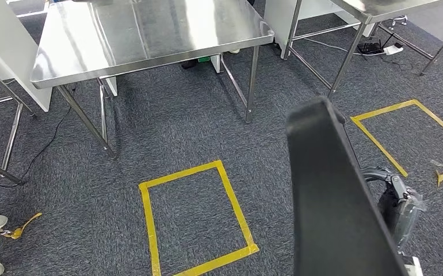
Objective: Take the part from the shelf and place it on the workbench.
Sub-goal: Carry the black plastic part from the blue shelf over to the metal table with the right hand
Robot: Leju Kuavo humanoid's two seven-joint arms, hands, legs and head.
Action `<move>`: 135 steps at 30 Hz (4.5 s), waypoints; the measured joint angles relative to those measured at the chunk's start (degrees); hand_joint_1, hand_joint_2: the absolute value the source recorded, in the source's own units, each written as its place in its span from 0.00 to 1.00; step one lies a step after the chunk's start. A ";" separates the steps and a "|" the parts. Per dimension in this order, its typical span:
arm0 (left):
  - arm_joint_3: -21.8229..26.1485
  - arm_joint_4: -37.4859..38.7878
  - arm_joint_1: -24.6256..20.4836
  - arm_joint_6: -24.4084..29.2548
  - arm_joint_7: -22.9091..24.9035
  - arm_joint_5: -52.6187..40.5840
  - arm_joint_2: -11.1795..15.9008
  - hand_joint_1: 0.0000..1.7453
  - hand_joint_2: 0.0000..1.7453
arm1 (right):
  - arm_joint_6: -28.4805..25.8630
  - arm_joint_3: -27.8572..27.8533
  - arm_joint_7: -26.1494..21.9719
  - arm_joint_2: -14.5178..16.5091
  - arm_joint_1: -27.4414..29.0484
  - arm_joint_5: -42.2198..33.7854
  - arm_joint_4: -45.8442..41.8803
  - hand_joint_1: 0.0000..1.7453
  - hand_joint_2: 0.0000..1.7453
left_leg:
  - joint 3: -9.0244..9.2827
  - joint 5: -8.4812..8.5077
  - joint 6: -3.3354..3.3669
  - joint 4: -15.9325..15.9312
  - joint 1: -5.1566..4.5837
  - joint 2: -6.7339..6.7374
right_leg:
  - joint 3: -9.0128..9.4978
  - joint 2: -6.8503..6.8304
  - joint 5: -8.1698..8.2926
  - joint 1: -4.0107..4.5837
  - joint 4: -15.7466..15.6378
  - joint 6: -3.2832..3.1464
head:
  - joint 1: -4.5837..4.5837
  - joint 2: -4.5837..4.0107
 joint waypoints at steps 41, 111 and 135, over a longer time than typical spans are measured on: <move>5.55 9.57 -1.72 1.02 -2.12 0.96 -3.90 0.00 1.00 | 1.42 -2.34 -0.02 2.37 0.36 1.33 -0.79 1.00 1.00 | 1.09 -1.66 -0.34 0.35 0.11 8.47 | 1.38 -5.98 -0.97 0.49 -0.55 -0.25 | -1.30 0.00; 9.31 3.58 -16.71 5.31 13.96 -0.66 -5.21 0.00 1.00 | 3.47 1.13 2.16 1.57 -6.24 -0.68 3.36 1.00 1.00 | 3.11 -2.07 -0.22 -0.98 -0.10 10.54 | -1.07 -4.31 2.01 -0.28 -0.95 0.29 | -0.83 0.00; 9.71 3.21 -17.57 4.79 14.54 -1.01 -5.96 0.00 1.00 | 2.73 1.99 2.02 0.99 -5.95 -0.69 3.72 1.00 1.00 | 2.07 -5.84 -1.52 3.14 0.89 9.25 | -2.44 -2.57 2.37 -1.03 -0.23 -0.11 | -0.46 0.00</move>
